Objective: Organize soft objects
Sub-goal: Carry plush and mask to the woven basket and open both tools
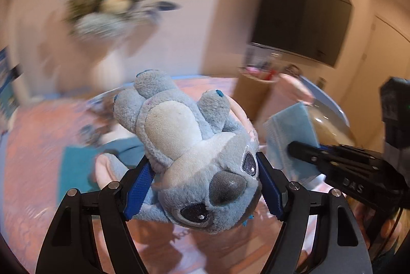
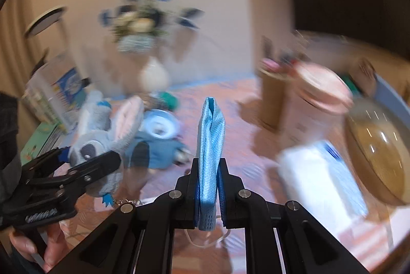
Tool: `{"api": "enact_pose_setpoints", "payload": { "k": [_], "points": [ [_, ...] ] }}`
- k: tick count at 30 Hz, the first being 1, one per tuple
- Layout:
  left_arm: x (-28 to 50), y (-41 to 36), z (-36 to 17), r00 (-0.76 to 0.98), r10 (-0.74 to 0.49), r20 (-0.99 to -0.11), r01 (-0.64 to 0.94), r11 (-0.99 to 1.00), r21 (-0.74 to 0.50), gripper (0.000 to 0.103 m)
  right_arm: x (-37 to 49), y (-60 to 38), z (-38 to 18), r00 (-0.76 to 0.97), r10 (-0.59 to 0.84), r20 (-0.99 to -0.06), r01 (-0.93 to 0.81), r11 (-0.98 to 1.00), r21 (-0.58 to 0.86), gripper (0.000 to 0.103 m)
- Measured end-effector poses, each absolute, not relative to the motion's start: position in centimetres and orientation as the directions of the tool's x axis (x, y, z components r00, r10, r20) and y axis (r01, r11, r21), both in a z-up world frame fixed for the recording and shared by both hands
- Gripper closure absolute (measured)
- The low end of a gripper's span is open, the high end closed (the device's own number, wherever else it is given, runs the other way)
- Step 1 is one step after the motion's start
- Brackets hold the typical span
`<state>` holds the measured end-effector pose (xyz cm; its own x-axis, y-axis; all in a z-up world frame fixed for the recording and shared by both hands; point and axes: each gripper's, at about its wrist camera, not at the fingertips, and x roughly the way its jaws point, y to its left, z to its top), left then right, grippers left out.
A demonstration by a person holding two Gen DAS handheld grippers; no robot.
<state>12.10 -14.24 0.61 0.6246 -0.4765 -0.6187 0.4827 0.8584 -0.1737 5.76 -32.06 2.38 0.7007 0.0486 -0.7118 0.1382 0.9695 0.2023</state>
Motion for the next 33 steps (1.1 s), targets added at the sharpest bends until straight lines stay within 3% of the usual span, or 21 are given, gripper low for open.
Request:
{"api": "enact_pose_setpoints", "payload": {
  "k": [5,10,21,27,33],
  "points": [
    [12.1,-21.3,1.0,0.567,-0.539,-0.622,0.606,0.785,-0.128,0.029,3.3,-37.7,3.7,0.731,-0.028,-0.682,0.257,0.937,0.238,0.092],
    [12.2,-26.6,1.2,0.488,-0.612,-0.622,0.687,0.709,-0.159,0.029,1.2,-43.0,5.1,0.748,-0.108,-0.654,0.353,0.9,0.255,0.092],
    [11.7,-36.9,5.5,0.409,-0.742,-0.531,0.819,0.555,-0.146,0.029,-1.7,-53.4,7.3,0.757,-0.265,-0.597,0.534,0.777,0.332,0.092],
    [13.9,-42.2,4.6,0.379,-0.743,-0.551,0.823,0.543,-0.166,0.027,-1.0,-59.1,5.5,0.701,-0.285,-0.654,0.636,0.666,0.39,0.091],
    [14.5,-44.8,3.1,0.381,-0.711,-0.592,0.815,0.56,-0.148,0.026,0.1,-60.7,2.5,0.632,-0.27,-0.726,0.676,0.65,0.347,0.091]
  ]
}}
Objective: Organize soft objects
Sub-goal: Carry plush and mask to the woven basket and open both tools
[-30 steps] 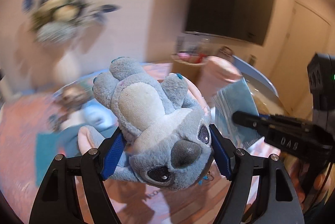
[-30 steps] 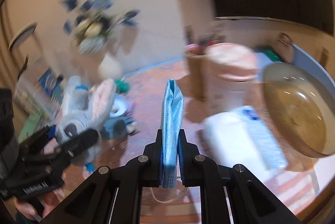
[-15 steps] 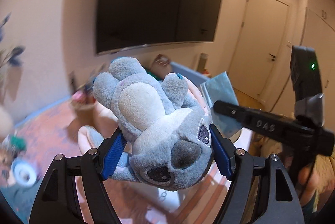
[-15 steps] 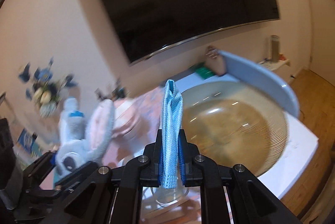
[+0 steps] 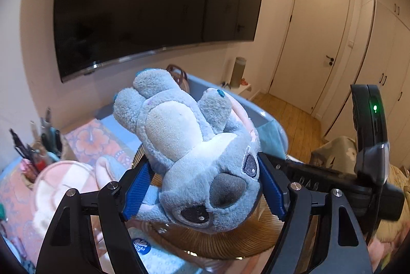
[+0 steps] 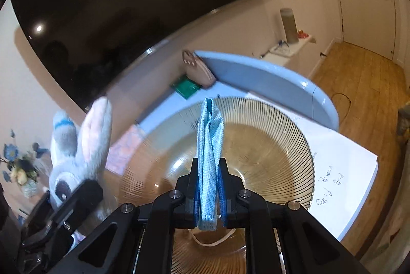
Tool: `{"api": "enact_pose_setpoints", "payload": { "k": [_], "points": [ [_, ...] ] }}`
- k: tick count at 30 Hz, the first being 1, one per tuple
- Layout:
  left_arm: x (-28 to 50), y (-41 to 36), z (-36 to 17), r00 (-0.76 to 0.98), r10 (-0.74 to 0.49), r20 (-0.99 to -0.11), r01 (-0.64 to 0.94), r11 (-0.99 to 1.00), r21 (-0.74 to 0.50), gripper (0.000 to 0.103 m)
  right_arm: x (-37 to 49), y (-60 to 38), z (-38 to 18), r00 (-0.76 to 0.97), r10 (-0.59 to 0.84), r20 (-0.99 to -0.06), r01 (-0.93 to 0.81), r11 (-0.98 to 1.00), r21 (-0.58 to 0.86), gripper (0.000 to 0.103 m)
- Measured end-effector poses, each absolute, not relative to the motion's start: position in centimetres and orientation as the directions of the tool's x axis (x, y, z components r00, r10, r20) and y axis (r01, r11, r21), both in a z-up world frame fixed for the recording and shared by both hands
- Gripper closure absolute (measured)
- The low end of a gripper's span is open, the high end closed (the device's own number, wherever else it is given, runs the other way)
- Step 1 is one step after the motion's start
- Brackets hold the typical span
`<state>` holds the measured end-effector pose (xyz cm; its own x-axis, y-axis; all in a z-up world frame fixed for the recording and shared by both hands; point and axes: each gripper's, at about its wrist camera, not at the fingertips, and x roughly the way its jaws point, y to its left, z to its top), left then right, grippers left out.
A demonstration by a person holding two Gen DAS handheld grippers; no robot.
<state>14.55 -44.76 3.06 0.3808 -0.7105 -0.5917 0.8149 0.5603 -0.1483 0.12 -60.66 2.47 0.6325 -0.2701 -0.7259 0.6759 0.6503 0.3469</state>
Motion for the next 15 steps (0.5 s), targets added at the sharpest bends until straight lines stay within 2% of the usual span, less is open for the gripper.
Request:
{"api": "enact_pose_setpoints", "payload": {
  "k": [1,2,4,9,11,12,15],
  "points": [
    [14.7,-45.0,2.7,0.382,-0.701,-0.602,0.812,0.566,-0.144,0.021,0.2,-60.8,1.8,0.619,-0.263,-0.74,0.683,0.645,0.342,0.091],
    [14.9,-45.3,2.3,0.381,-0.691,-0.615,0.81,0.57,-0.139,0.02,0.4,-60.9,1.3,0.611,-0.251,-0.751,0.687,0.64,0.345,0.088],
    [15.1,-45.5,1.7,0.378,-0.668,-0.641,0.805,0.58,-0.129,0.012,0.2,-61.6,0.0,0.601,-0.204,-0.773,0.69,0.621,0.372,0.081],
    [14.8,-44.8,2.9,0.358,-0.698,-0.62,0.819,0.554,-0.151,0.011,-1.5,-61.9,0.4,0.601,-0.224,-0.767,0.702,0.607,0.373,0.072],
    [14.3,-43.8,3.9,0.371,-0.711,-0.597,0.822,0.55,-0.145,0.01,-2.2,-61.6,1.2,0.612,-0.248,-0.751,0.7,0.612,0.369,0.046],
    [14.2,-43.7,4.2,0.374,-0.716,-0.59,0.824,0.548,-0.143,0.01,-2.8,-61.0,2.1,0.626,-0.269,-0.732,0.695,0.618,0.367,0.043],
    [13.5,-41.8,5.6,0.39,-0.731,-0.56,0.825,0.548,-0.14,0.01,-3.3,-59.5,3.8,0.64,-0.298,-0.708,0.676,0.655,0.336,0.043]
  ]
}}
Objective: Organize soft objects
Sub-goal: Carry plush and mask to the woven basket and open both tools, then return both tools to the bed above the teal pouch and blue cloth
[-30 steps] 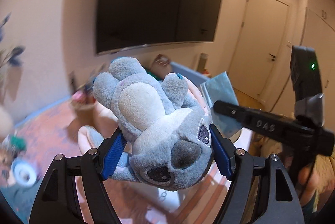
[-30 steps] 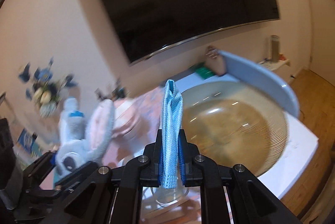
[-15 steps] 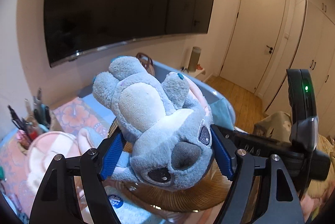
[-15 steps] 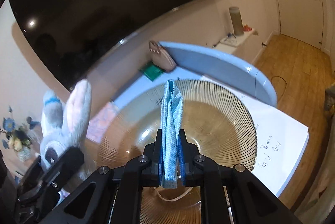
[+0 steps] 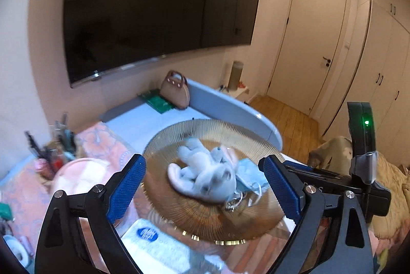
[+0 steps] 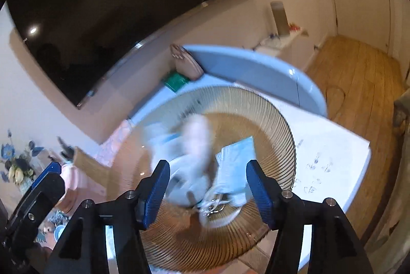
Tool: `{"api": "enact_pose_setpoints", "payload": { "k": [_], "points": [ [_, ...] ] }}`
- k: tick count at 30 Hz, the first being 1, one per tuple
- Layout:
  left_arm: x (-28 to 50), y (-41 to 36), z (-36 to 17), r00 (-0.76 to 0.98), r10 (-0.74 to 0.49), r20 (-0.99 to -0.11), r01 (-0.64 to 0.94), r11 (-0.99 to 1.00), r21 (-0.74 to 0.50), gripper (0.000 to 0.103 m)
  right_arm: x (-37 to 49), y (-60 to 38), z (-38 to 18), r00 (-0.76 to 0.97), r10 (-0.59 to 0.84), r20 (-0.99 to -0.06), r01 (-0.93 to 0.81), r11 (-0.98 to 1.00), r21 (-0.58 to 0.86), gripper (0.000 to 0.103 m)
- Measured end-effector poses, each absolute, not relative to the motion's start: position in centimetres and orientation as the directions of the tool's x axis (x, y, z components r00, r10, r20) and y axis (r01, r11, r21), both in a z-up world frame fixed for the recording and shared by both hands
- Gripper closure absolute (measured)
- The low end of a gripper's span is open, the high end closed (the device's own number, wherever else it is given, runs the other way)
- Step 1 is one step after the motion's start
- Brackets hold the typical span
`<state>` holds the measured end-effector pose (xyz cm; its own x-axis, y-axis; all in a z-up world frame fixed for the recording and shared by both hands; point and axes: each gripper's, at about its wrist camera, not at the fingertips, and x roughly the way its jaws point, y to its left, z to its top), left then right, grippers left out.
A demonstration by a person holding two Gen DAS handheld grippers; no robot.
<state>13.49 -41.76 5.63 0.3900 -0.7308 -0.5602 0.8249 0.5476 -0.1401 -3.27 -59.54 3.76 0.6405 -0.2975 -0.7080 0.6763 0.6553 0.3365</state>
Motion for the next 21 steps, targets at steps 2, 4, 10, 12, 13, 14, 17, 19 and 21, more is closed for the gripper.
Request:
{"api": "enact_pose_setpoints", "payload": {
  "k": [2,4,10,12,13,14,17,19,21],
  "points": [
    [12.5,-39.7,6.6,0.41,-0.736,-0.538,0.822,0.554,-0.132,0.01,-3.3,-58.0,4.8,0.657,-0.296,-0.693,0.652,0.684,0.327,0.043],
    [11.7,-37.7,7.3,0.438,-0.734,-0.518,0.812,0.571,-0.123,0.01,-2.9,-56.7,5.4,0.678,-0.284,-0.677,0.625,0.709,0.328,0.043],
    [9.5,-29.5,8.8,0.545,-0.693,-0.472,0.743,0.66,-0.111,0.007,-0.7,-49.9,7.3,0.745,-0.207,-0.635,0.479,0.827,0.293,0.043],
    [9.0,-26.2,9.0,0.591,-0.664,-0.459,0.702,0.703,-0.114,0.005,0.4,-46.9,7.6,0.764,-0.163,-0.624,0.41,0.87,0.275,0.043],
    [8.9,-24.7,9.0,0.611,-0.649,-0.453,0.681,0.723,-0.117,0.005,1.0,-45.3,7.5,0.772,-0.135,-0.621,0.372,0.888,0.27,0.043],
    [8.9,-23.0,8.9,0.633,-0.632,-0.448,0.657,0.744,-0.121,0.005,1.5,-44.2,7.5,0.777,-0.112,-0.62,0.343,0.901,0.267,0.043],
    [9.3,-17.8,8.5,0.699,-0.556,-0.45,0.566,0.815,-0.126,0.004,3.3,-39.2,6.9,0.776,-0.032,-0.63,0.23,0.944,0.236,0.042],
    [10.0,-14.5,7.8,0.744,-0.487,-0.458,0.485,0.864,-0.131,0.004,4.7,-35.9,5.9,0.766,0.023,-0.642,0.16,0.961,0.225,0.042],
    [10.2,-10.9,6.8,0.818,-0.362,-0.448,0.356,0.929,-0.101,0.004,6.2,-32.8,4.5,0.75,0.084,-0.656,0.093,0.969,0.231,0.041]
  ]
}}
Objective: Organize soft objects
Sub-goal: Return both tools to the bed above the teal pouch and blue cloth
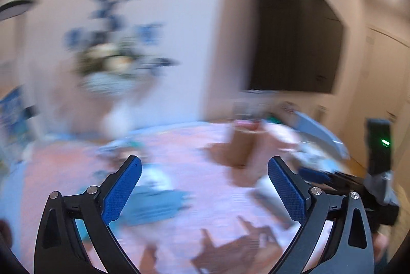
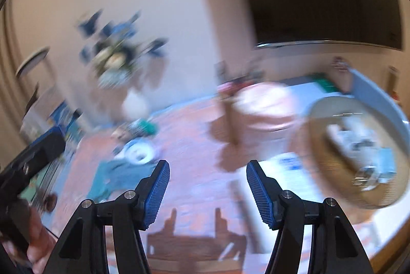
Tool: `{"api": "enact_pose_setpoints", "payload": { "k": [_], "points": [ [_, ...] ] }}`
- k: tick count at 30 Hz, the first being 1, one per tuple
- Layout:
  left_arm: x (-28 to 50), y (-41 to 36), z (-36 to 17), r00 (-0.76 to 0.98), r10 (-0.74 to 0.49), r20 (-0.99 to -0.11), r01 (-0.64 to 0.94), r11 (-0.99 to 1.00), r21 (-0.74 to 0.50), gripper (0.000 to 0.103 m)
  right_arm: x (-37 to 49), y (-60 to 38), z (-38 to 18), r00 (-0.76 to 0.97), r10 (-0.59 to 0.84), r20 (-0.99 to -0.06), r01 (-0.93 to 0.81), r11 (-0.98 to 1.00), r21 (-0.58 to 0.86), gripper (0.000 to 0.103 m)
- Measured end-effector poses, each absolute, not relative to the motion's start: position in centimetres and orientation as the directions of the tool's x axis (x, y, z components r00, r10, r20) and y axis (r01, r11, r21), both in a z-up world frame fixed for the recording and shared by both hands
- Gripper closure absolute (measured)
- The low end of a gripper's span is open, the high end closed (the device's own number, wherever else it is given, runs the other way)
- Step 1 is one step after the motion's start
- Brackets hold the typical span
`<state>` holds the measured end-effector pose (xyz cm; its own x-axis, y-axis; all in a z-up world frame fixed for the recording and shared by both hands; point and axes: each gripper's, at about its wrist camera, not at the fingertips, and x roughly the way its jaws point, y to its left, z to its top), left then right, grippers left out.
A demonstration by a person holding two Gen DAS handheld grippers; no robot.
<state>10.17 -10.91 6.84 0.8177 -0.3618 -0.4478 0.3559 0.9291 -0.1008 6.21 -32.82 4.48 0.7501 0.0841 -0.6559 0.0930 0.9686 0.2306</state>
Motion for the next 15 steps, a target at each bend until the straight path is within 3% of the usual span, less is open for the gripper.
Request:
{"api": "enact_pose_setpoints", "payload": {
  "k": [2,5,11,15],
  "points": [
    [10.4,-8.1,5.7,0.889,-0.152,-0.432,0.165,0.986,-0.006,0.004,7.5,-30.5,2.9,0.737,0.112,-0.667,0.053,0.974,0.222,0.038],
    [11.7,-3.8,2.3,0.874,-0.044,-0.484,0.052,0.999,0.003,0.004,9.3,-27.2,-0.4,0.703,0.156,-0.694,-0.003,0.976,0.216,0.032],
    [14.2,1.5,-4.6,0.785,0.015,-0.619,-0.052,0.998,-0.042,0.004,11.3,-23.6,-5.9,0.648,0.2,-0.735,-0.056,0.975,0.217,0.032],
    [14.3,2.9,-6.9,0.762,0.007,-0.648,-0.073,0.994,-0.075,0.004,11.9,-23.5,-7.6,0.614,0.182,-0.768,-0.035,0.978,0.203,0.032]
  ]
}}
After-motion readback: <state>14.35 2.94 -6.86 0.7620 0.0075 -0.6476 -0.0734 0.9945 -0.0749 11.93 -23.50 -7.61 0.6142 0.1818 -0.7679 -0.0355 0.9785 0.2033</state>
